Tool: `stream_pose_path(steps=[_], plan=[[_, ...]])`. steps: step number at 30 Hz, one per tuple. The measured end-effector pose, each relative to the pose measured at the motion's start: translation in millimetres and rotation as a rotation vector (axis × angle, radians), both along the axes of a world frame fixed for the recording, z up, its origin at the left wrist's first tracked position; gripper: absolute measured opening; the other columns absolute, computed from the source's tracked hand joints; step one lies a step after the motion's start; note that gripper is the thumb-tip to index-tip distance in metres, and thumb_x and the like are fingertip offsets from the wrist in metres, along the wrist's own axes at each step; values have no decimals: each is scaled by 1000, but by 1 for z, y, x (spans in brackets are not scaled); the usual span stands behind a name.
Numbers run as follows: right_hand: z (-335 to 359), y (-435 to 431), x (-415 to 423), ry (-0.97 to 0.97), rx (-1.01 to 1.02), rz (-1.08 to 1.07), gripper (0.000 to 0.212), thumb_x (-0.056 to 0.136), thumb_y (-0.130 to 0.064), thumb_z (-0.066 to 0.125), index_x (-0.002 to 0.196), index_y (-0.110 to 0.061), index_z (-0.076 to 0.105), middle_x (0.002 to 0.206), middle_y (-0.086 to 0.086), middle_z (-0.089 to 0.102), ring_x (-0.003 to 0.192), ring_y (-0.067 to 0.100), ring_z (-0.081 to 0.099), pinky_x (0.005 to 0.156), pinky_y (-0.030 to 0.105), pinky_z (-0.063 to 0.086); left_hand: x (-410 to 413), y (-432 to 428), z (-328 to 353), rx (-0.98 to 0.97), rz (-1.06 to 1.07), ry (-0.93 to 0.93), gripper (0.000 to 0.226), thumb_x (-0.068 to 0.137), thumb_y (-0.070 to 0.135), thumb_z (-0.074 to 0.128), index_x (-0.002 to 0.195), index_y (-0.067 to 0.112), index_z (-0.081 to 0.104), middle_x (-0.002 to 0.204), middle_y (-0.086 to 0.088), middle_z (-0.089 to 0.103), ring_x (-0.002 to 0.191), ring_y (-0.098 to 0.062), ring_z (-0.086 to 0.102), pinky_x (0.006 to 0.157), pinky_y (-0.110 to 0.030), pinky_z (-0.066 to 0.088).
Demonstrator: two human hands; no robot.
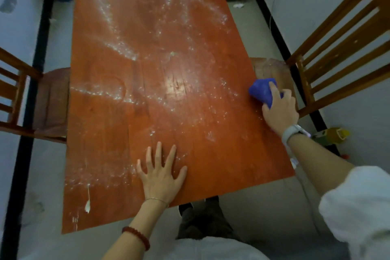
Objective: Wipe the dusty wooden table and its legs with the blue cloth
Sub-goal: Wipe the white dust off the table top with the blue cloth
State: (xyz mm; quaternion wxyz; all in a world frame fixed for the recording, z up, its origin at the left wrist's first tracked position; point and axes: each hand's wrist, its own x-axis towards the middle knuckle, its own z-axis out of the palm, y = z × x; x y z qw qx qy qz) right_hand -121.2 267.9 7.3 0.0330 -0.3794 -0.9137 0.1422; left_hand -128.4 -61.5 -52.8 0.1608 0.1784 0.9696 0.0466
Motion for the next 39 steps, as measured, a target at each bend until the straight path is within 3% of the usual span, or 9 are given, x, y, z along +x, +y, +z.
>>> stream_pose_path(steps=[4,7,11,17,22,25,29,34,39], plan=[[-27,-8,-12,-94,62,166,55,85,-26,57,137,-26,38,130,15,40,113,36,40,83,44,43,1,-1,-5,8,12,10,69,80,73,10,135,37,32,146,-6,31,135,-30,17,103,-61,17],[-41,-59,29,0,80,414,58,71,-25,69,125,-24,51,109,12,54,90,31,54,60,34,49,-1,-2,-3,47,31,10,67,82,71,10,134,38,36,146,-6,33,135,-28,16,105,-58,14],[-41,-111,87,36,-134,829,53,68,-40,45,121,-35,47,100,-3,54,84,11,49,54,15,44,-8,0,10,111,116,-15,64,81,58,14,132,35,43,146,-2,37,137,-27,23,107,-55,14],[-23,-20,-13,274,-109,352,53,79,-34,44,130,-19,50,111,16,48,96,31,52,75,33,44,-37,29,25,107,163,62,56,80,48,32,130,28,46,141,-13,40,130,-37,32,101,-59,25],[-26,26,-95,33,-64,26,52,86,-24,51,136,-24,39,128,18,38,112,38,39,88,44,41,-69,39,14,56,188,4,53,90,45,39,141,34,25,154,-2,15,141,-27,7,111,-51,8],[-41,-36,-69,91,67,412,53,77,-26,58,129,-25,48,115,14,50,97,35,50,72,41,52,-78,32,14,109,203,18,44,92,34,43,136,32,39,149,-1,29,137,-27,19,108,-51,15],[-40,-116,22,19,-265,1110,54,70,-37,55,123,-34,45,105,3,55,85,22,56,58,24,45,-82,13,13,225,233,136,41,86,26,45,125,22,54,137,-9,47,128,-34,37,100,-58,27],[-32,-43,-50,275,-266,595,61,70,-41,40,128,-28,51,112,14,52,95,28,56,76,27,44,-80,9,8,67,312,44,47,90,38,47,136,31,38,150,-7,26,139,-31,15,110,-55,11],[-16,41,-135,144,-135,75,51,88,-25,47,138,-22,37,128,18,35,115,36,39,92,39,38,-81,9,6,64,325,39,52,85,49,36,135,35,39,150,-4,26,139,-29,13,110,-53,8]])
